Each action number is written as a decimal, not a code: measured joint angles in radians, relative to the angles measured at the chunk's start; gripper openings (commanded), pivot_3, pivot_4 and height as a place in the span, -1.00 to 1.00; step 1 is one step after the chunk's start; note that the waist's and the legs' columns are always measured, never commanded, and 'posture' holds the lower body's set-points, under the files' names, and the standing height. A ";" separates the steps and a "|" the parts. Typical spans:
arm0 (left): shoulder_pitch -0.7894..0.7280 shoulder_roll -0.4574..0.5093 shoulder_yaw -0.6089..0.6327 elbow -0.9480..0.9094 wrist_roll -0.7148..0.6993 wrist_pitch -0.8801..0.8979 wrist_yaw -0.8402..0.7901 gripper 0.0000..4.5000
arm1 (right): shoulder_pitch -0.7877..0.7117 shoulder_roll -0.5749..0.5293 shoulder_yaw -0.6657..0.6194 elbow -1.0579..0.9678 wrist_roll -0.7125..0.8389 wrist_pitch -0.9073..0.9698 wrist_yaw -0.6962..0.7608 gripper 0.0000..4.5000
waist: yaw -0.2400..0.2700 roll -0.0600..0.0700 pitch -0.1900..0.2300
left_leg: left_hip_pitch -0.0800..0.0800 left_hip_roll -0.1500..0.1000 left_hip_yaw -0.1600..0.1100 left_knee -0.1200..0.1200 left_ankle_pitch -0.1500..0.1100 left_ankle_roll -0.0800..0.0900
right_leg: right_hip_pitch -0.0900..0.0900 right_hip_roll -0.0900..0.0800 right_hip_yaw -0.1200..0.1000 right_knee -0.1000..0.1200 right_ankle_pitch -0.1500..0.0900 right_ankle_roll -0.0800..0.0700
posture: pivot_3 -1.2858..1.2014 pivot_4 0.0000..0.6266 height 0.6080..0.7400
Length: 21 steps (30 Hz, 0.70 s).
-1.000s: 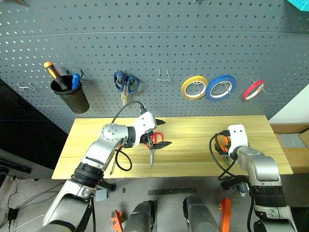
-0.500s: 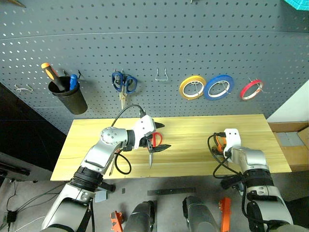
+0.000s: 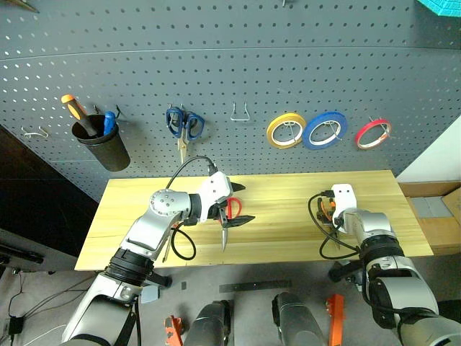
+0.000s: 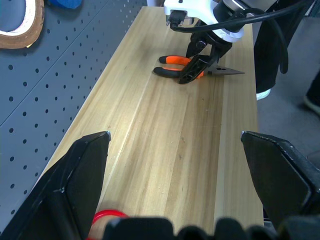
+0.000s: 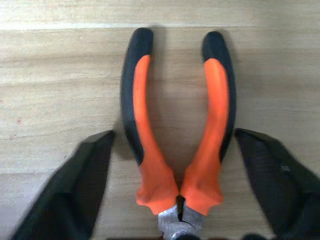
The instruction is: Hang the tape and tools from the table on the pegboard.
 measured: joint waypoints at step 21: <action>0.249 0.040 0.378 -0.221 -0.208 0.269 0.183 1.00 | 0.246 0.165 0.251 -1.108 -0.074 0.107 -0.054 0.08 | -0.012 -0.001 -0.001 | -0.002 0.002 0.001 0.000 0.001 -0.003 | -0.010 0.000 0.005 0.009 0.000 0.000 | -0.08 -0.38 1.00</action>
